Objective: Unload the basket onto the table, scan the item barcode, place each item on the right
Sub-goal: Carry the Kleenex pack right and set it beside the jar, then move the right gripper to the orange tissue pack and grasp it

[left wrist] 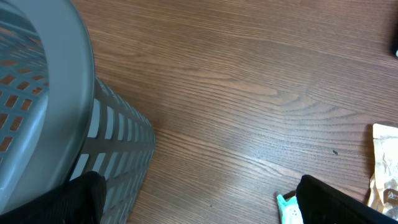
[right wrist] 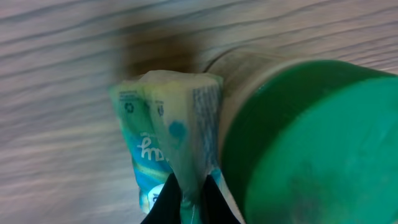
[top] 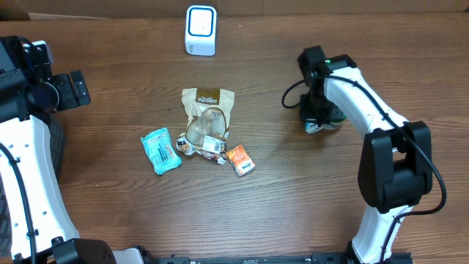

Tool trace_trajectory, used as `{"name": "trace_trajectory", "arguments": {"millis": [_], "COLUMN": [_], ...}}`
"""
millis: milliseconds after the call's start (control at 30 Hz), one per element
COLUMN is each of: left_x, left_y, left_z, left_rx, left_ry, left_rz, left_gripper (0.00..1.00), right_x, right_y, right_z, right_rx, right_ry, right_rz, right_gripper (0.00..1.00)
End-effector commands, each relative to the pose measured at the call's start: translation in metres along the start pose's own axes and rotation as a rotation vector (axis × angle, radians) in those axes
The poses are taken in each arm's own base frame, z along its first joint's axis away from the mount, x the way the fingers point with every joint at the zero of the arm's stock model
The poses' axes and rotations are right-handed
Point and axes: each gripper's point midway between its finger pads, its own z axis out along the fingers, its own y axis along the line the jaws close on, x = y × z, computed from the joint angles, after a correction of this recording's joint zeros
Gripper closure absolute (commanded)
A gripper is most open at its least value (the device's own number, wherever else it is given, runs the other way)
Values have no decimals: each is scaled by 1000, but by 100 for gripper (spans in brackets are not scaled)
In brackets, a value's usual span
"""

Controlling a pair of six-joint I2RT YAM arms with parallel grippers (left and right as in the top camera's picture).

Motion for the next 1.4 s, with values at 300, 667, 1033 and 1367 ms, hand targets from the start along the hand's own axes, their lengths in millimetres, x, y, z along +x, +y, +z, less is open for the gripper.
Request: {"name": "trace_trajectory", "arguments": {"millis": [300, 667, 1033, 1367], "left_x": [2, 1, 1, 2], "left_y": [4, 4, 1, 1], "left_z": [2, 2, 2, 2], "left_rx": [-7, -7, -2, -3], "left_ry": [4, 4, 5, 6], "left_rz": [19, 18, 25, 24], "left_gripper": [0, 0, 0, 0], "right_x": [-7, -27, -7, 30], "right_y": [-47, 17, 47, 92], "right_z": [26, -67, -119, -78], "right_rx": [145, -321, -539, -537], "right_ry": [-50, -32, 30, 117], "right_rz": [100, 23, -31, -135], "right_gripper": [72, 3, 0, 1]}}
